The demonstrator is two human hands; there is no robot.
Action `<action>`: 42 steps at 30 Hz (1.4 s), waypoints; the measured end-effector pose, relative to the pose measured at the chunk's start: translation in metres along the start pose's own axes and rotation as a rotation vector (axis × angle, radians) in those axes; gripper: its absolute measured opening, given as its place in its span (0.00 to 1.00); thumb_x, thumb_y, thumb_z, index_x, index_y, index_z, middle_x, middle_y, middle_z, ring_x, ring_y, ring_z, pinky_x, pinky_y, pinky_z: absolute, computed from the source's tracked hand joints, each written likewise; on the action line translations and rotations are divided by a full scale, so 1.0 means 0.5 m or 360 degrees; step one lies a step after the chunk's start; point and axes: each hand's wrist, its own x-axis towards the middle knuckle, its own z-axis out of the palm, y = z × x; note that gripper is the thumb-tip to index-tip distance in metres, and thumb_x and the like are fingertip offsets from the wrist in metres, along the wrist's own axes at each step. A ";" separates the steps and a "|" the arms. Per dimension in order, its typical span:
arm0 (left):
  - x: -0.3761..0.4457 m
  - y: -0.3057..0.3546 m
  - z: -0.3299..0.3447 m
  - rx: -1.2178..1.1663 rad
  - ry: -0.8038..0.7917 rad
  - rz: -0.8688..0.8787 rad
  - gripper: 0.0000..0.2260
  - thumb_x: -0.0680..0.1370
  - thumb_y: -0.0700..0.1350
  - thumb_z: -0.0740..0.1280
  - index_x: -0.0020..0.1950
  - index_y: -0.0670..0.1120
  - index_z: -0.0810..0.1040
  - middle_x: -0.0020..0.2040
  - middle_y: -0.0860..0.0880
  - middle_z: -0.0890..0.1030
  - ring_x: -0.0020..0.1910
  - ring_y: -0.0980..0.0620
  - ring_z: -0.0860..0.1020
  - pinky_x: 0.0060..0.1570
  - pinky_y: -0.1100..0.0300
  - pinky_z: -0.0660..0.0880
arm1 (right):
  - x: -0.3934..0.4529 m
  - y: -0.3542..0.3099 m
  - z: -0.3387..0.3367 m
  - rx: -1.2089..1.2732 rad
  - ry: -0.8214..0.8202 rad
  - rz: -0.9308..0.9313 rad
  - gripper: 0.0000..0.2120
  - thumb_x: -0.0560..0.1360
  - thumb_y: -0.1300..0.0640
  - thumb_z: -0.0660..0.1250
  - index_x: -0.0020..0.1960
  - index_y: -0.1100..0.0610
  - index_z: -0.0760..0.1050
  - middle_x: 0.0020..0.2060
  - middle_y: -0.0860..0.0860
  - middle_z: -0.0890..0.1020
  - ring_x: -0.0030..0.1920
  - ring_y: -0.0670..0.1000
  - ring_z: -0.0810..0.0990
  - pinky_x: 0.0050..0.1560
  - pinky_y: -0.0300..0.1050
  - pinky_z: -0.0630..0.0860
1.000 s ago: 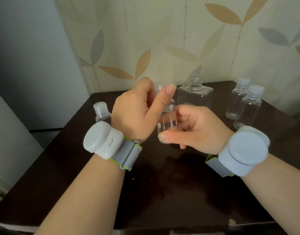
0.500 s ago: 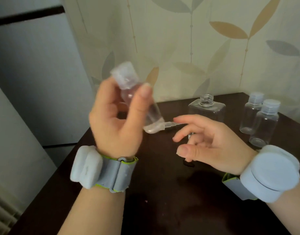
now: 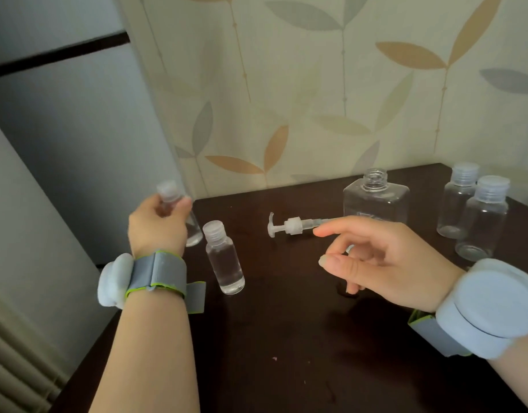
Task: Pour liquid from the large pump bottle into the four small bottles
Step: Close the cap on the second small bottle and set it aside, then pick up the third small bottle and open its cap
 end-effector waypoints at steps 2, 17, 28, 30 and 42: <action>-0.002 -0.007 0.009 0.0098 -0.0092 -0.0083 0.08 0.72 0.44 0.70 0.49 0.43 0.79 0.40 0.47 0.76 0.42 0.47 0.74 0.44 0.59 0.68 | 0.001 0.001 -0.001 -0.0010 0.0000 0.0010 0.21 0.61 0.35 0.64 0.51 0.41 0.73 0.36 0.42 0.81 0.27 0.48 0.80 0.33 0.38 0.76; -0.012 -0.016 0.015 0.0252 -0.0277 -0.0239 0.10 0.71 0.46 0.71 0.51 0.45 0.80 0.42 0.47 0.77 0.42 0.48 0.73 0.44 0.59 0.67 | 0.001 0.000 -0.005 -0.0019 0.0103 -0.0053 0.19 0.61 0.36 0.62 0.46 0.44 0.76 0.31 0.50 0.80 0.22 0.42 0.73 0.28 0.29 0.68; -0.015 -0.007 0.015 0.0358 -0.0346 -0.0310 0.20 0.71 0.44 0.70 0.61 0.42 0.74 0.57 0.40 0.78 0.56 0.39 0.75 0.48 0.56 0.67 | 0.002 -0.016 -0.026 -0.0245 0.0595 -0.0298 0.15 0.66 0.39 0.63 0.39 0.49 0.78 0.28 0.53 0.80 0.29 0.56 0.78 0.26 0.41 0.73; -0.012 -0.003 0.009 0.0272 -0.0295 -0.0324 0.23 0.72 0.45 0.70 0.65 0.42 0.71 0.60 0.41 0.76 0.59 0.41 0.74 0.53 0.55 0.68 | -0.001 -0.019 -0.033 -0.0328 0.0804 -0.0357 0.14 0.70 0.42 0.66 0.40 0.53 0.79 0.28 0.53 0.80 0.28 0.54 0.78 0.30 0.45 0.74; -0.110 0.109 0.008 -0.0242 0.0230 0.0905 0.11 0.74 0.42 0.59 0.52 0.44 0.77 0.47 0.51 0.76 0.49 0.48 0.77 0.51 0.64 0.71 | 0.002 0.032 -0.140 -0.1001 0.1993 0.0519 0.25 0.65 0.59 0.71 0.59 0.61 0.67 0.58 0.62 0.69 0.60 0.63 0.66 0.56 0.54 0.64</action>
